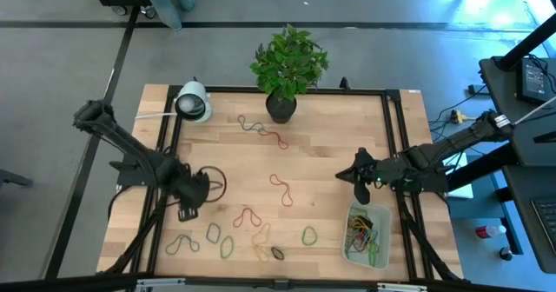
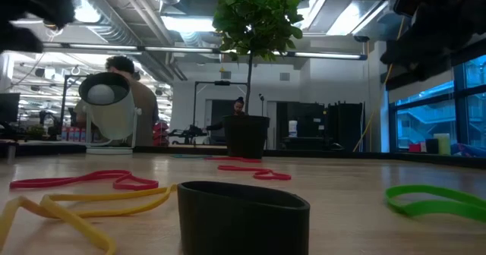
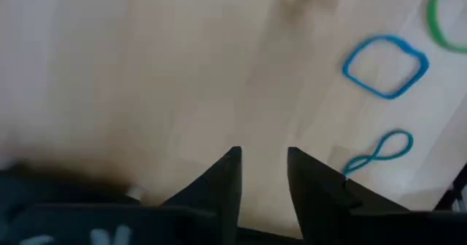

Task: Pick and place rubber bands into bin
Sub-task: Put the blue rubber band into the gray bin

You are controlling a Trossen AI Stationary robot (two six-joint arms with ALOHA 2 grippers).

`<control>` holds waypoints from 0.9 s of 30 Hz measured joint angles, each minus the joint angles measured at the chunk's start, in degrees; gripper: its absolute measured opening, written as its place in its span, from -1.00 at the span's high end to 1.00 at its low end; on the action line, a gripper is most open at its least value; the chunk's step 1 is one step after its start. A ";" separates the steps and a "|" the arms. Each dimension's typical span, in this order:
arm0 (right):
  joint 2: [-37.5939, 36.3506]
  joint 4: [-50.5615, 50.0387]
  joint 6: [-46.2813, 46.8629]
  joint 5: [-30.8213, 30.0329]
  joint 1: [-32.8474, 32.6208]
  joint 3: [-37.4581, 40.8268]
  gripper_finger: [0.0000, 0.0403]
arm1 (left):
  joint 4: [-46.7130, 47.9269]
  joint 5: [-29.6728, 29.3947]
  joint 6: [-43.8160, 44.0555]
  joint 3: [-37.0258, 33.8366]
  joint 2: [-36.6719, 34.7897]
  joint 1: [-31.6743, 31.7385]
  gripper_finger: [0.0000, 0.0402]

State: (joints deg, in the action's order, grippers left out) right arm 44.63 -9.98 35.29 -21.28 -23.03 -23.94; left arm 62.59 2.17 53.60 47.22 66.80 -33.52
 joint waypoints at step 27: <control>-0.06 -0.15 -4.48 -0.02 0.00 -0.02 0.98 | -23.58 3.31 30.22 0.00 23.73 -23.57 0.37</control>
State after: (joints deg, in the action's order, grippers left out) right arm 44.58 -10.13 30.81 -21.30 -23.03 -23.97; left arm 39.01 5.49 83.83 47.22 90.54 -57.09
